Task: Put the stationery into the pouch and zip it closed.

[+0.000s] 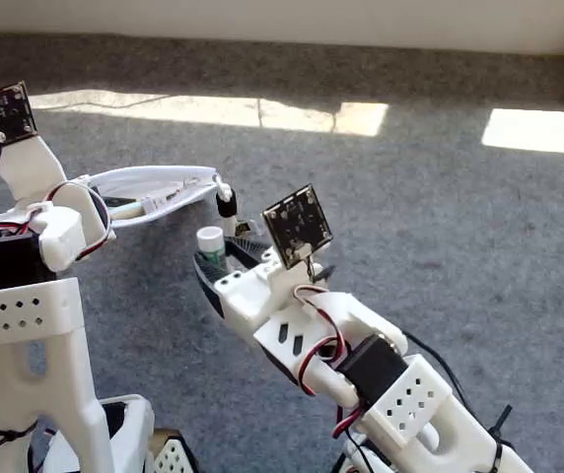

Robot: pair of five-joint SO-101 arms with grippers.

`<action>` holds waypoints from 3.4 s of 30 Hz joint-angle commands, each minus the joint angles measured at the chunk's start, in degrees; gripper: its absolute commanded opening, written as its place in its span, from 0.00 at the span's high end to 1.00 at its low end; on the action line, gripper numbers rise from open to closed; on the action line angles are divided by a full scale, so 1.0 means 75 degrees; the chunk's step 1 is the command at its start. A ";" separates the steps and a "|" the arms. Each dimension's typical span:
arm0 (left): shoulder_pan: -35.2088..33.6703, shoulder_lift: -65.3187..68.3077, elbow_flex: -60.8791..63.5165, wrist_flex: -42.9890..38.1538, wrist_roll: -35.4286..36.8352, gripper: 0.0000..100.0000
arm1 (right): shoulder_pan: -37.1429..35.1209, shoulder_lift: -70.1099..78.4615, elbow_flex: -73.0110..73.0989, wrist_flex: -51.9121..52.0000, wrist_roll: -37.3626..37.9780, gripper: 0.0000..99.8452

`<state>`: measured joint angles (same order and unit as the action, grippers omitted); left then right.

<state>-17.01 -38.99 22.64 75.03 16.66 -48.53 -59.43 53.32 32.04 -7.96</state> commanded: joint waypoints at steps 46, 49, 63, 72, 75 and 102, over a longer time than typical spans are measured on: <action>-0.0018 -0.0123 -0.0029 -0.0164 -0.0035 0.99 | 0.0006 0.4097 0.0088 -0.9125 0.1758 0.97; -0.0018 -0.0111 -0.0029 -0.0188 -0.0035 0.99 | -0.0088 0.4097 0.0252 -0.9125 0.1758 0.87; -0.0018 -0.0100 -0.0029 -0.0188 -0.0035 0.99 | -0.0217 0.3124 0.0662 -0.8481 0.1758 0.81; -0.0041 -0.0100 -0.0029 -0.0188 -0.0047 0.99 | -0.0193 0.0639 0.0697 -0.5034 0.1758 0.81; -0.0041 -0.0100 -0.0029 -0.0188 -0.0047 0.99 | 0.0006 -0.0041 0.0686 -0.3558 0.1758 0.81; -0.0018 -0.0088 -0.0018 -0.0152 -0.0047 0.99 | 0.0967 0.2409 0.0604 -0.3522 0.1747 0.81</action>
<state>-17.01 -38.99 22.64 74.95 16.66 -42.11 -40.97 59.38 8.48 5.23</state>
